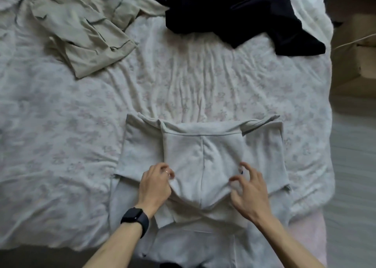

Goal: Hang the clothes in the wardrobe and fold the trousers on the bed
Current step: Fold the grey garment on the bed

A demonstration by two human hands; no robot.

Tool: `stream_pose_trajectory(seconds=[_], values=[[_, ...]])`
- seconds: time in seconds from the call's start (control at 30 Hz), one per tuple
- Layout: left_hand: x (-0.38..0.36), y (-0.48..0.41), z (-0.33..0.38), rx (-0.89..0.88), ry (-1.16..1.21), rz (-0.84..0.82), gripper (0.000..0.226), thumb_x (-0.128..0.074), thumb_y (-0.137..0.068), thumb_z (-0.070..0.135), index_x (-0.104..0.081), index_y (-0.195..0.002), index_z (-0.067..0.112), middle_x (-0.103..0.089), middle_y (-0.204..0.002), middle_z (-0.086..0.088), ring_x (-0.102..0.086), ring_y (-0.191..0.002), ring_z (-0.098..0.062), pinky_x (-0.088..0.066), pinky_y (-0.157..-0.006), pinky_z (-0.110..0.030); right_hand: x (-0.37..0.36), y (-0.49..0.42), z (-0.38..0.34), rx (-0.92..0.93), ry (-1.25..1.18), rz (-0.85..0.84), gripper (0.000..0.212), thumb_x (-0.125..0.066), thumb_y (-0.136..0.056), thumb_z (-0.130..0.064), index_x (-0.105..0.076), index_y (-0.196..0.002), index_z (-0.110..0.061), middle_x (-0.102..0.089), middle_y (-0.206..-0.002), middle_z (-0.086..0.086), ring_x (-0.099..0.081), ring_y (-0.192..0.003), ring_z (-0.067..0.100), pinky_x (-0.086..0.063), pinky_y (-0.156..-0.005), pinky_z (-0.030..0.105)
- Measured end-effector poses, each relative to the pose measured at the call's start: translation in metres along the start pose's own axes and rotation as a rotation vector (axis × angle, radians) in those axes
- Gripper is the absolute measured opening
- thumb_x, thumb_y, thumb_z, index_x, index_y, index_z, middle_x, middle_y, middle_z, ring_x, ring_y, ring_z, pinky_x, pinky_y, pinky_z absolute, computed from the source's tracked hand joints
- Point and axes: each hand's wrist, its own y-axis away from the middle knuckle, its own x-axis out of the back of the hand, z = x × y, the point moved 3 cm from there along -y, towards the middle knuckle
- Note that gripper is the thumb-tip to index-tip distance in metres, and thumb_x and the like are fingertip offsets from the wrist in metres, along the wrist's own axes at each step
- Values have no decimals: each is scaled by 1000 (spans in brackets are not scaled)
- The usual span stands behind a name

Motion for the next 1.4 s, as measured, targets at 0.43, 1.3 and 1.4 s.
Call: stream_pose_trajectory(seconds=[0.43, 1.3, 1.4], values=[[45, -173, -15, -153, -421, -73, 37, -42, -103, 40, -56, -135, 29, -54, -141, 6, -40, -139, -14, -14, -119, -45, 40, -176, -21, 22, 415, -65, 45, -48, -96, -37, -48, -142, -37, -44, -153, -7, -24, -148, 23, -9, -117, 57], [-41, -107, -39, -178, -430, -113, 59, -5, -102, 59, 23, -152, 45, 24, -164, 12, 24, -150, -9, 14, -117, -61, -27, -126, 5, 53, 553, 46, 63, -19, -103, -60, -11, -161, -37, 13, -168, -5, 18, -154, 13, 8, -119, 65], [-36, -99, -25, -201, -398, -9, 63, -10, -102, 56, 0, -160, 35, 9, -168, 3, 12, -154, -15, 13, -118, -57, -37, -113, -23, -30, 399, 159, 70, -23, -100, -62, -16, -161, -29, 9, -170, 5, 16, -155, 23, 9, -119, 63]])
